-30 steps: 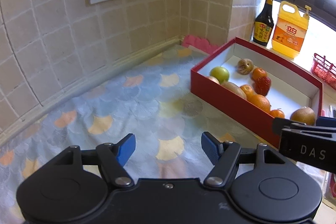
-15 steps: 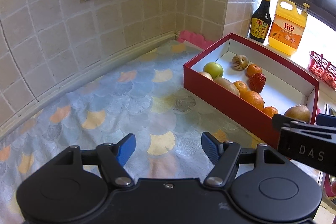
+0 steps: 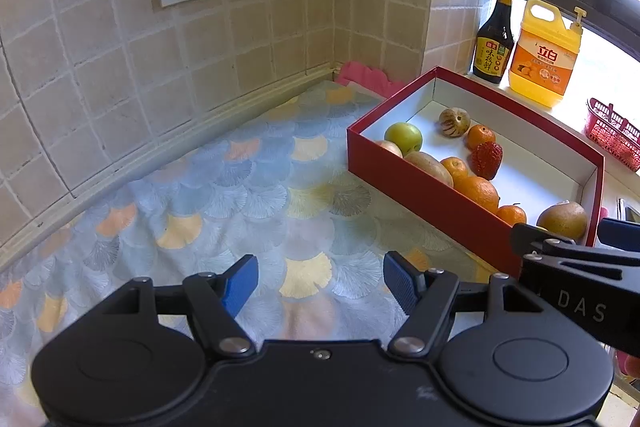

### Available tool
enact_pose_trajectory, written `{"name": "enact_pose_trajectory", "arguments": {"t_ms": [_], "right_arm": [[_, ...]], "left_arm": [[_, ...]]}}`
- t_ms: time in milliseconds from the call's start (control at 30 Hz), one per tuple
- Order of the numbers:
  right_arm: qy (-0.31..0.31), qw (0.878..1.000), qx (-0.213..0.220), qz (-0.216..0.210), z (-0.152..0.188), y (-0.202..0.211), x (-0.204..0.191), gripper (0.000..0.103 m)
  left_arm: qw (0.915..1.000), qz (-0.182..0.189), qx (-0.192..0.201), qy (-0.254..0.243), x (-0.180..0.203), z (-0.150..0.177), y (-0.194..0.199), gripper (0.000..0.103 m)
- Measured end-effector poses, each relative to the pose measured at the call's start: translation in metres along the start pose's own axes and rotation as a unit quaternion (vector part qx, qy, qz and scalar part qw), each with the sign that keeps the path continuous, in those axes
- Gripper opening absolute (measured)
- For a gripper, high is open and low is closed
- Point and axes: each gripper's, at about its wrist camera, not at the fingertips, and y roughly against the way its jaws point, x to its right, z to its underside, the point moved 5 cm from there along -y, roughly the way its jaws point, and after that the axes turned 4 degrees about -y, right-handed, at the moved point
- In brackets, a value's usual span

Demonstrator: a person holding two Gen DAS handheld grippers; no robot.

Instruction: Organize fruits

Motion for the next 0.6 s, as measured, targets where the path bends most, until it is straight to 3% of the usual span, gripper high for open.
{"name": "enact_pose_trajectory", "arguments": {"t_ms": [600], "right_arm": [[0.0,1.0,-0.007,-0.003,0.0013,-0.0051,0.0031,0.082]], "left_arm": [[1.0,-0.004,-0.003,-0.003,0.0005,-0.0012,-0.0031,0.082]]}}
